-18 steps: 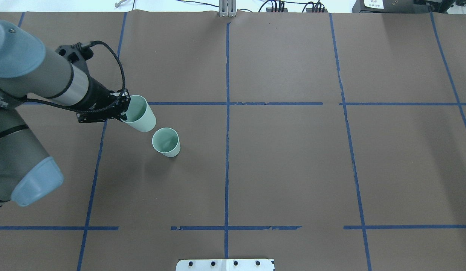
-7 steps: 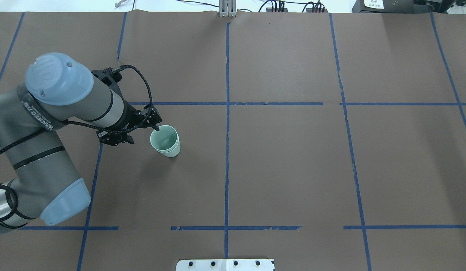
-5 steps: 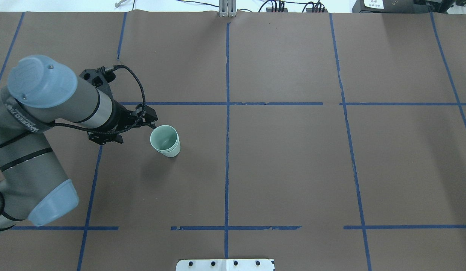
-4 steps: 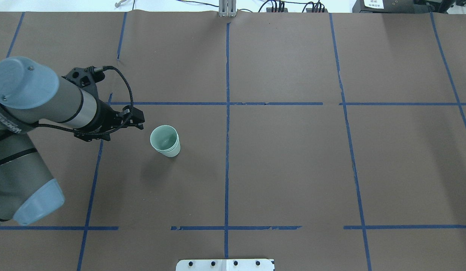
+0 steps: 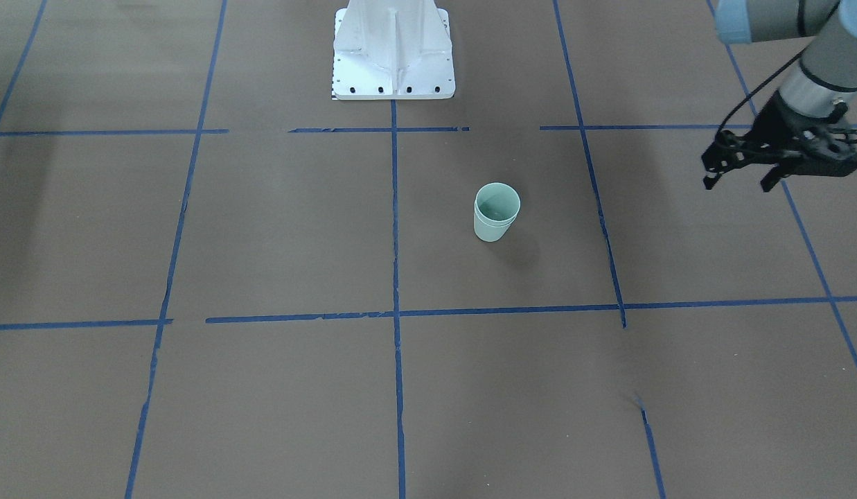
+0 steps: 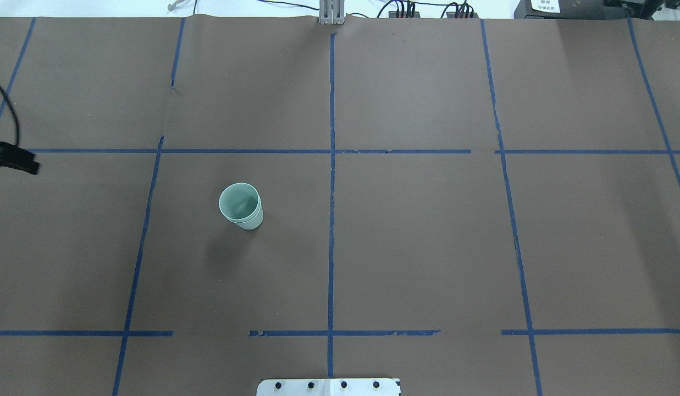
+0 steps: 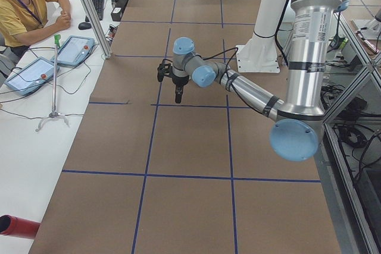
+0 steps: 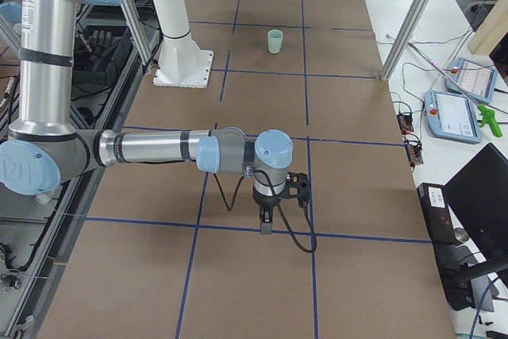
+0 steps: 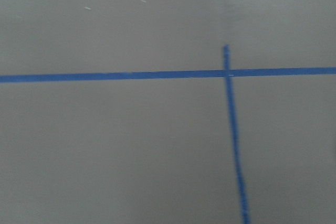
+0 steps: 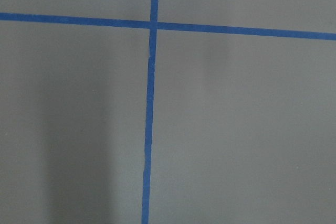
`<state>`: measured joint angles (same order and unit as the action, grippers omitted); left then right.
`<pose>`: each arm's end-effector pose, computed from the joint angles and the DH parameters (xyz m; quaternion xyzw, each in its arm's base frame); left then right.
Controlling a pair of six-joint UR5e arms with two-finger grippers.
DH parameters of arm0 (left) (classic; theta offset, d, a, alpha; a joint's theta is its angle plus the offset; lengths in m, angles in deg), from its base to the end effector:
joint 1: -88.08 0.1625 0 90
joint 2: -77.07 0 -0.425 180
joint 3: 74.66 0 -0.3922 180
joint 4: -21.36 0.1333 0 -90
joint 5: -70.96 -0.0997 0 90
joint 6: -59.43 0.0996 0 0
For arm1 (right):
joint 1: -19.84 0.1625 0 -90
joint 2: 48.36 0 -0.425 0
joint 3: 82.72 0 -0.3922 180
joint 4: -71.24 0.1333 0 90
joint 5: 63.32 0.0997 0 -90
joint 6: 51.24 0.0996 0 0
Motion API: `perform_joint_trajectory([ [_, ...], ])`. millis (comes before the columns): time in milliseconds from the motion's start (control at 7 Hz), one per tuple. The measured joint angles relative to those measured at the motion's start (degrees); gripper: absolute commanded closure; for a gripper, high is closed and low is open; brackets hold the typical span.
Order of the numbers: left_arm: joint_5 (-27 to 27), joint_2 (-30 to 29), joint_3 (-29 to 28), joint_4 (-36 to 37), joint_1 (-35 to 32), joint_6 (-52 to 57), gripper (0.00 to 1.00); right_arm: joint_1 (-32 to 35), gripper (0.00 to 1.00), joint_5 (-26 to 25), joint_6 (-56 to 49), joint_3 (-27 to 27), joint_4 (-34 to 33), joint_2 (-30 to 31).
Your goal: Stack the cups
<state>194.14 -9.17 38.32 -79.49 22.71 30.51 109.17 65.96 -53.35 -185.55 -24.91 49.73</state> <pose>0.1245 -0.4605 0.4797 0.0977 0.3582 0.0394 0.9277 0.0652 -0.4296 0.6304 -0.0074 -0.3362 -0.0187 0.9416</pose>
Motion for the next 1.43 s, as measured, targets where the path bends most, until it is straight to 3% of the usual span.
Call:
perform_joint_trajectory([
  [286, 2.75, 4.46, -5.9, 0.15, -11.53, 17.6, 0.0, -0.01, 0.0, 0.0, 0.0, 0.0, 0.0, 0.0],
  [571, 4.96, 7.03, -10.77, 0.85, -19.69, 26.47, 0.0, -0.03, 0.0, 0.0, 0.0, 0.0, 0.0, 0.02],
  [1429, 6.97, 7.2, -13.27, 2.71, -23.09, 31.25, 0.0, 0.01, 0.0, 0.0, 0.0, 0.0, 0.0, 0.0],
])
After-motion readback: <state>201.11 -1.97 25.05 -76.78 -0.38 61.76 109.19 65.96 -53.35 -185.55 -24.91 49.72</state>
